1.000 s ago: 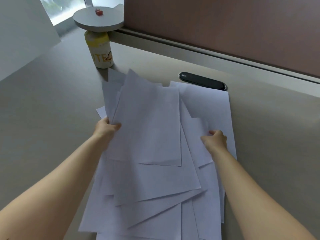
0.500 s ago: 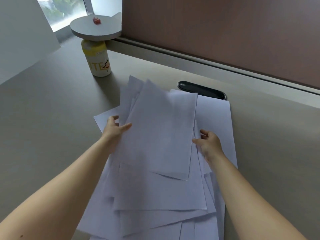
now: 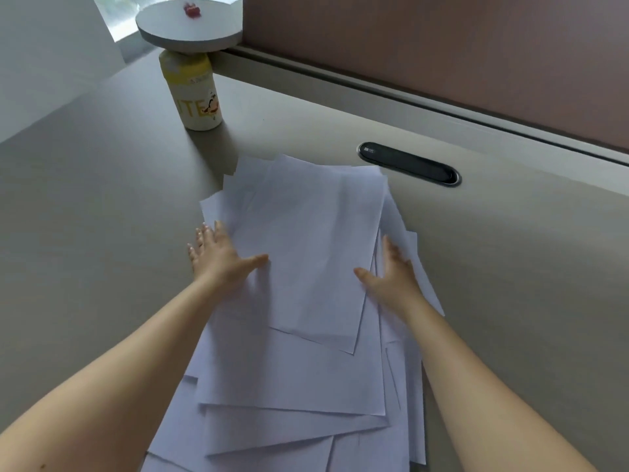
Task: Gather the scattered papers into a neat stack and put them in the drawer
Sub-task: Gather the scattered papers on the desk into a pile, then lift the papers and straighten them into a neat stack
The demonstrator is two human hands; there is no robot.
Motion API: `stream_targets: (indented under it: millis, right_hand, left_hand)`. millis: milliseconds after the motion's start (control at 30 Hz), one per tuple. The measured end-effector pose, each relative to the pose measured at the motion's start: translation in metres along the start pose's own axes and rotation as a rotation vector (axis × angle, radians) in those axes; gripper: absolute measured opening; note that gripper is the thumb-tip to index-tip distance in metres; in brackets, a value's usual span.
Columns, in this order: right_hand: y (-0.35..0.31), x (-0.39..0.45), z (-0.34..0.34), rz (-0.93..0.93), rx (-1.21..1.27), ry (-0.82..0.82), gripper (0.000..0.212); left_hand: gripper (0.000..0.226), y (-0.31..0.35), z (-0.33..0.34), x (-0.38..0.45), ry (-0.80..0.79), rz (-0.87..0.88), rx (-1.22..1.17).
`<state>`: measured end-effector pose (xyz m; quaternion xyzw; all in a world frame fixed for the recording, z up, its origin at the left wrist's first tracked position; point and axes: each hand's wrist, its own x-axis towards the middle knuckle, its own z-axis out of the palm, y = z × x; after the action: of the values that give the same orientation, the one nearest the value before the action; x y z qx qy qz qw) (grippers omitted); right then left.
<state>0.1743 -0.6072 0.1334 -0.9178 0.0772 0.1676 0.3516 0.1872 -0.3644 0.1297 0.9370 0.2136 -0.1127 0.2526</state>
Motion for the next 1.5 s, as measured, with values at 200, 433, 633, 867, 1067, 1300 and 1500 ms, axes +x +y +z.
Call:
stream_targets:
  millis: [200,433,633,867,1067,1300,1500]
  right_hand:
    - [-0.018,0.000,-0.001,0.022,0.255,0.087,0.059]
    - [-0.013,-0.025,-0.014,0.371,-0.098,0.146,0.055]
    - [-0.027,-0.045,-0.001,0.343,0.054,0.030,0.057]
    - [-0.015,-0.055,-0.014,0.458,0.348,0.146,0.053]
    - [-0.019,-0.053,-0.010,0.455,0.596,0.131,0.048]
    - [-0.025,-0.048,-0.007,0.437,0.696,0.106,0.048]
    - [-0.020,-0.040,-0.019,0.485,0.830,0.041,0.040]
  left_hand:
    - [0.092,-0.004,-0.017,0.000,0.010,0.008,-0.147]
    - [0.069,-0.016,-0.024,-0.038,0.003,-0.282,-0.136]
    - [0.077,0.006,-0.010,-0.067,-0.140,-0.314,-0.269]
    - [0.061,-0.010,-0.024,-0.066,-0.144,-0.365,-0.578]
    - [0.051,-0.009,-0.023,-0.063,-0.248,-0.337,-0.673]
    - [0.040,-0.005,-0.015,-0.056,-0.362,-0.257,-0.874]
    - [0.033,-0.009,-0.006,-0.057,-0.188,-0.116,-0.930]
